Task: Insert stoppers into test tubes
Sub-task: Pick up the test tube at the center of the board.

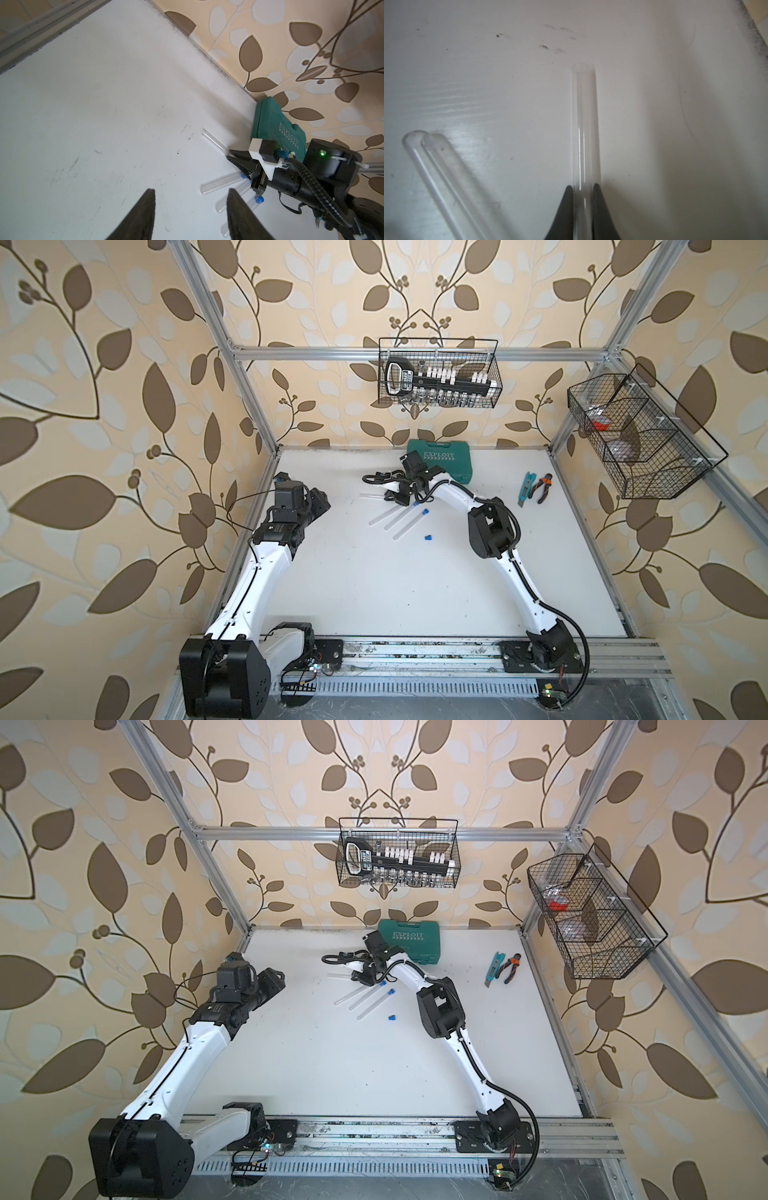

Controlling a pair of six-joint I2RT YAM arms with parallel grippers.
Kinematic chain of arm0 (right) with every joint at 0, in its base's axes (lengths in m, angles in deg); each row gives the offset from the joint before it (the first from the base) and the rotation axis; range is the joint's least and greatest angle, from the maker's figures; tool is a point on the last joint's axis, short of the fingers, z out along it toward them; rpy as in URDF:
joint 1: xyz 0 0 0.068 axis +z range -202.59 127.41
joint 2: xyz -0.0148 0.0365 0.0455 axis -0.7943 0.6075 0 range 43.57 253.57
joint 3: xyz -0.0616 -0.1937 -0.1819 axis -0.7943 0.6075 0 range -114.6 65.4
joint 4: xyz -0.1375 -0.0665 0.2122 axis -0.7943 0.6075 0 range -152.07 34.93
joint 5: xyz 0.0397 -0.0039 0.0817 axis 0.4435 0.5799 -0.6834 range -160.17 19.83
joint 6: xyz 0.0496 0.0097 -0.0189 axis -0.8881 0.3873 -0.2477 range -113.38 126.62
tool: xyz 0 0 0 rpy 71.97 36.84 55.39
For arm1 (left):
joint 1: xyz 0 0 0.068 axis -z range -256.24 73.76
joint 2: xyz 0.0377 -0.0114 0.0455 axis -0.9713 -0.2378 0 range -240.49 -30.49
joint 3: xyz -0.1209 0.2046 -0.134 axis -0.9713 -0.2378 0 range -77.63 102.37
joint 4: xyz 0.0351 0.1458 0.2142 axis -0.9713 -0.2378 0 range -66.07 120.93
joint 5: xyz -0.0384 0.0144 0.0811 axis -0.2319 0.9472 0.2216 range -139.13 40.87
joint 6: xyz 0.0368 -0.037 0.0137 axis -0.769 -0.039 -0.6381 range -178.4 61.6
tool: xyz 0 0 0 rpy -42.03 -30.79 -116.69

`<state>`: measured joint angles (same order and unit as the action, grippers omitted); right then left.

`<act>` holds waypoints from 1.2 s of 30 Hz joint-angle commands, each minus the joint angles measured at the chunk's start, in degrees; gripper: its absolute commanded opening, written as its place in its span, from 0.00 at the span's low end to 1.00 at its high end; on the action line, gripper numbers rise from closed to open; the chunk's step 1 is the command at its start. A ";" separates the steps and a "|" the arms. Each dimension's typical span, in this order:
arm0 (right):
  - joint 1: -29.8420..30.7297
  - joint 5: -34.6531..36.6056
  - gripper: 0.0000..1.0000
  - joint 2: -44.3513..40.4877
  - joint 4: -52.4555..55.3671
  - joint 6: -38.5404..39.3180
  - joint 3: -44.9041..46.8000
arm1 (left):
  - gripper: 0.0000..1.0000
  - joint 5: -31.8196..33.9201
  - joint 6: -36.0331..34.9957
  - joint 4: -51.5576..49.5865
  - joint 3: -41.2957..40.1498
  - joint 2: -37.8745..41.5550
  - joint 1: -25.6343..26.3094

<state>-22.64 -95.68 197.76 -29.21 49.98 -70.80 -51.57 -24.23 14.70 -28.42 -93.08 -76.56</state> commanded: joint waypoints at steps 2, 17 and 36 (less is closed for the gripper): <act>0.64 0.12 0.09 -0.89 4.06 2.18 0.23 | 0.56 1.50 -1.70 -0.38 0.37 1.74 0.35; 1.03 -6.38 0.09 -6.93 -1.13 -2.03 3.72 | 0.56 1.91 -1.01 -0.39 -0.50 2.11 0.37; 5.74 -8.85 0.10 -11.76 -0.37 -2.22 7.75 | 0.57 11.68 0.79 -4.32 -1.64 7.04 0.37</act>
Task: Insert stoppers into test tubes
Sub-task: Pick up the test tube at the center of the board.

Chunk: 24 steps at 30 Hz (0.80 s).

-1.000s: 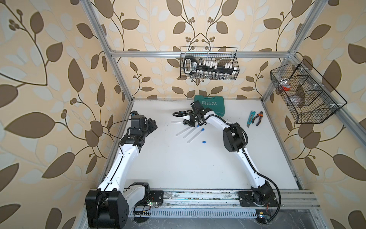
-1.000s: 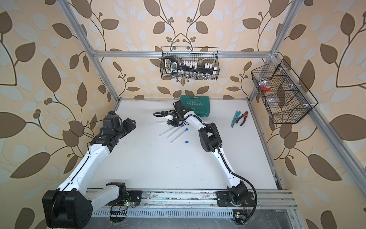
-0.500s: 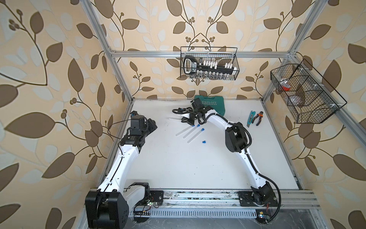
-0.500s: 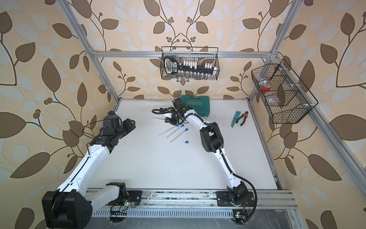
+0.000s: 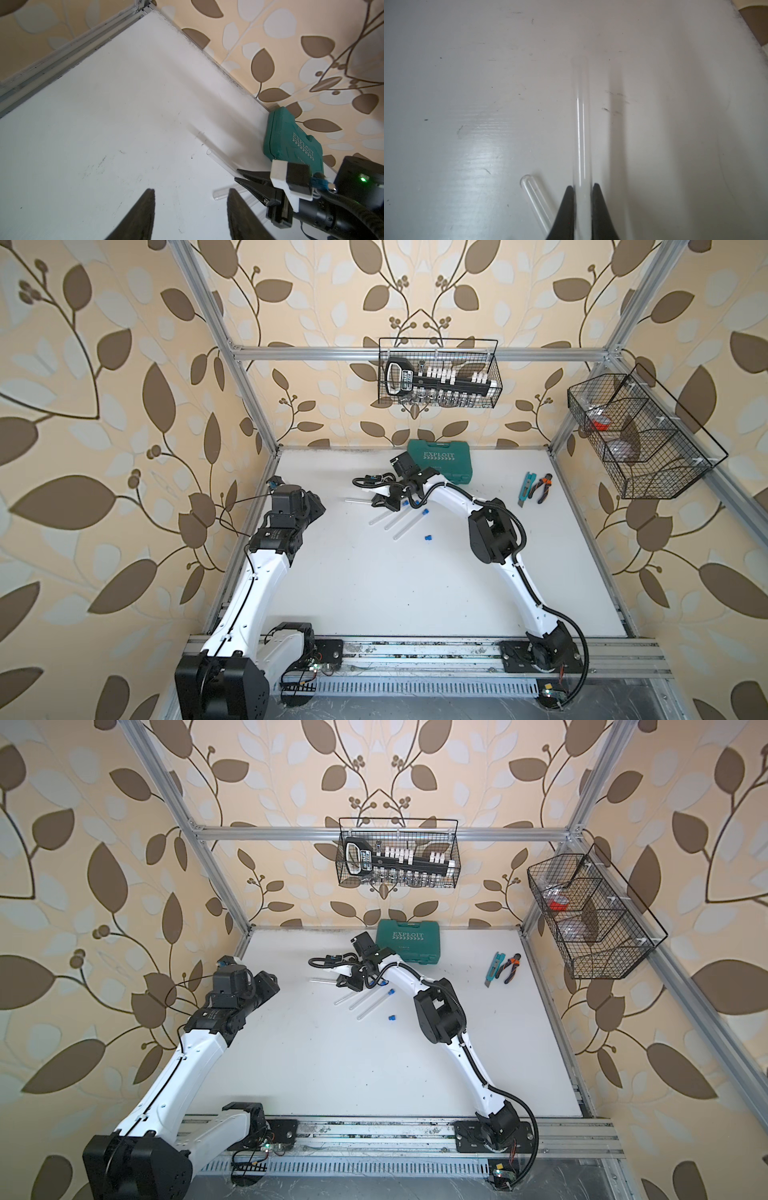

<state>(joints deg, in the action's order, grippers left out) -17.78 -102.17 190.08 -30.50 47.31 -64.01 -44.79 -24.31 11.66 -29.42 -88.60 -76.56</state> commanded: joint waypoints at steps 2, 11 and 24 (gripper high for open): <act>1.59 -2.37 0.10 -5.23 1.03 0.62 1.99 | 0.57 7.05 1.35 -2.32 -0.74 3.79 0.40; 4.66 -1.68 0.10 -12.83 0.88 -0.12 12.22 | 0.57 13.22 3.69 -7.66 -1.01 9.57 0.34; 12.27 2.74 0.09 -30.04 -8.13 -7.02 40.63 | 0.57 13.42 6.05 -12.92 -2.80 15.01 0.33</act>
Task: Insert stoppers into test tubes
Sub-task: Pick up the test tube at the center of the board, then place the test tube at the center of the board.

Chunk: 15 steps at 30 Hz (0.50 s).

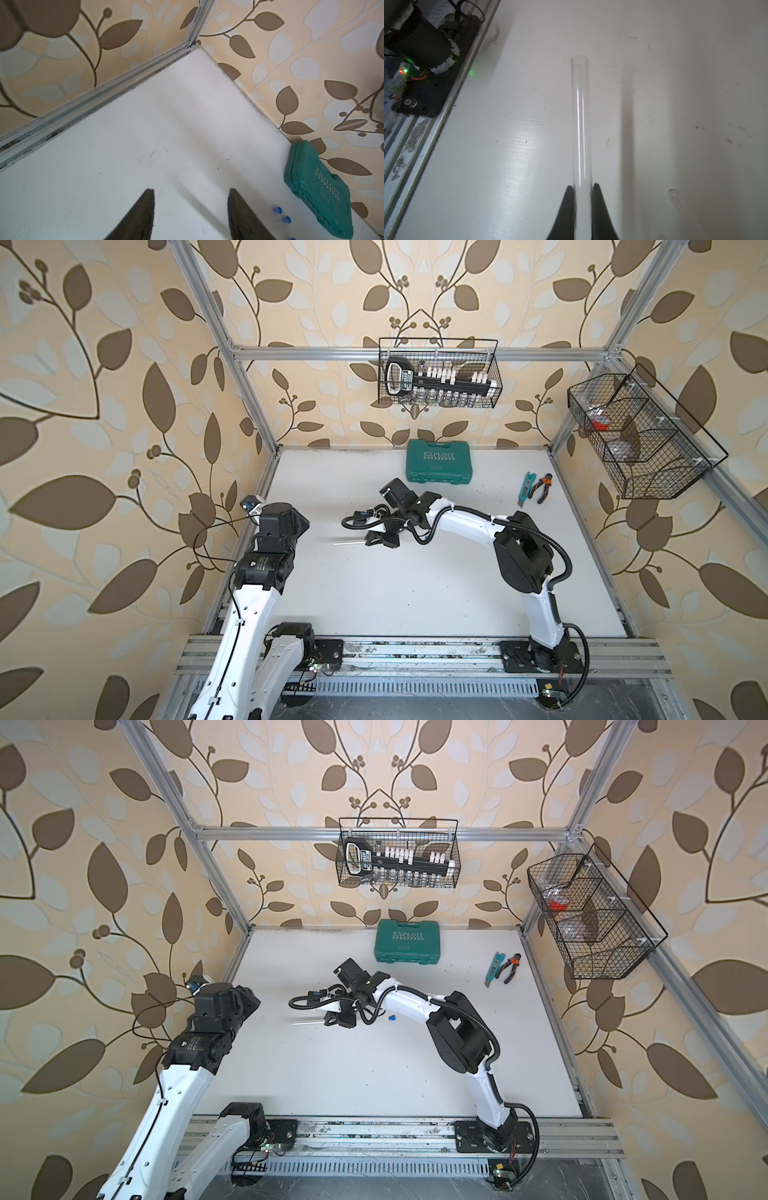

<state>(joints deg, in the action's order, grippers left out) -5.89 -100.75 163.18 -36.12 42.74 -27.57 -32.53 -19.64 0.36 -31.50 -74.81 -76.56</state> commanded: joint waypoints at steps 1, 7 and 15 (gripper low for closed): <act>0.63 1.56 0.09 -4.30 -3.35 -3.52 6.49 | 0.57 0.98 1.63 -1.88 -0.94 1.58 0.32; 2.51 5.46 0.09 -9.73 -8.45 -8.04 18.24 | 0.57 -0.24 2.74 -2.75 -2.17 2.57 0.33; 4.86 12.79 0.08 -13.54 -15.75 -13.99 28.23 | 0.58 -3.97 4.33 -2.30 -3.61 2.35 0.37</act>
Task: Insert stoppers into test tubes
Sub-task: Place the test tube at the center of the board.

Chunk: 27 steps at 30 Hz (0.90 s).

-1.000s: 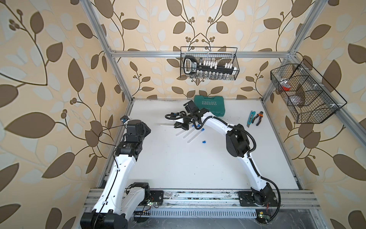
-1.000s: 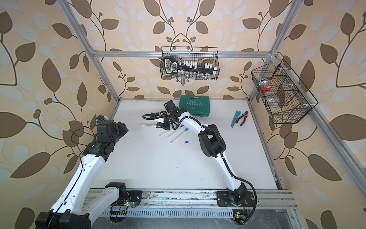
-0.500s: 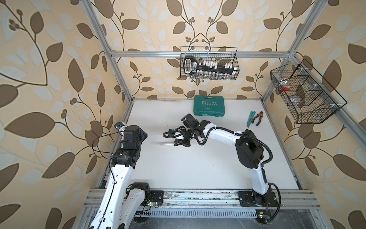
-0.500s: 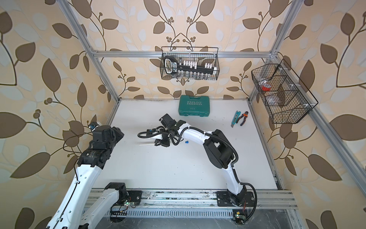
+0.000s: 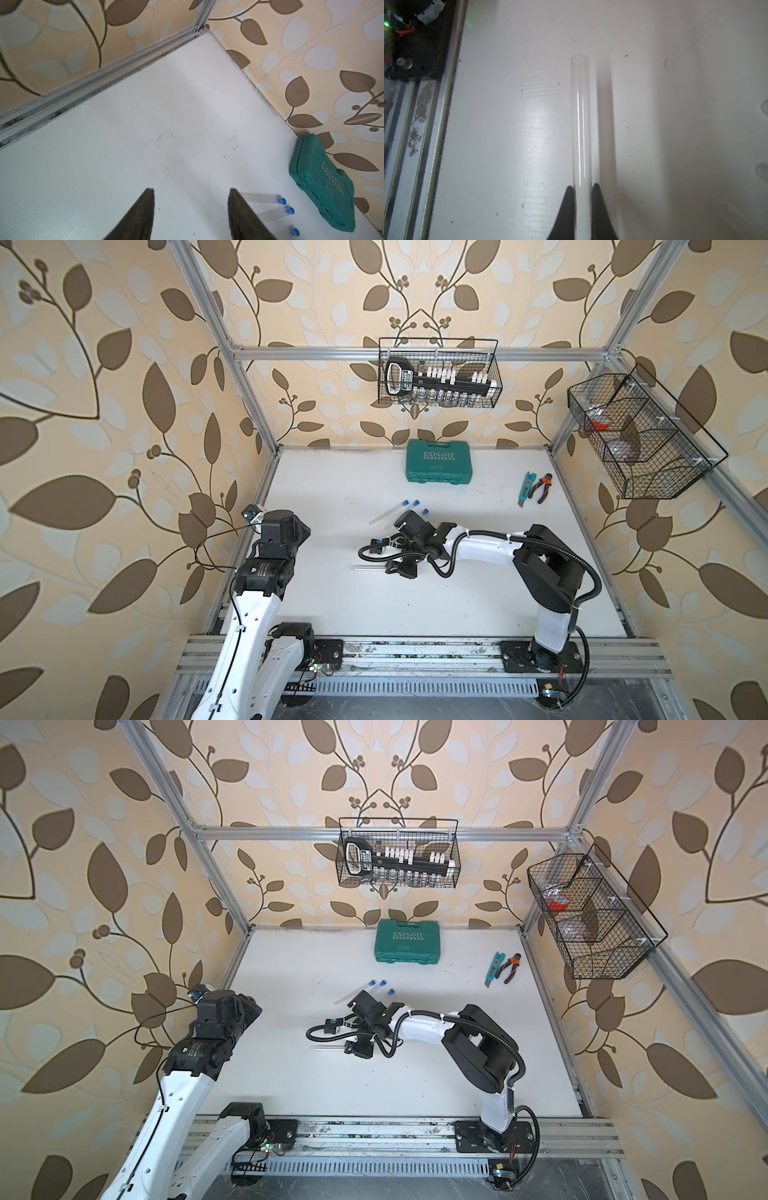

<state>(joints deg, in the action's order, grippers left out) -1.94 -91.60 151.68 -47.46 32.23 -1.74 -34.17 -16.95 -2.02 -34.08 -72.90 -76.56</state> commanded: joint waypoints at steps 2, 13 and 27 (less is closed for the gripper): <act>1.61 4.95 0.08 -2.87 -6.07 -4.85 4.32 | 0.58 -3.77 2.58 0.69 -1.86 0.32 0.40; 2.00 6.14 0.14 -2.13 -4.29 -4.80 7.48 | 0.58 -4.17 3.54 0.87 -3.36 0.32 0.33; 1.99 6.81 0.23 0.24 0.28 -2.72 6.06 | 0.59 -6.26 2.83 2.80 -2.77 -1.44 0.32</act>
<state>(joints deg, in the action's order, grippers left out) -0.19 -85.56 150.24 -49.23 28.14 4.97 -39.83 -13.87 -0.95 -37.47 -74.30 -76.56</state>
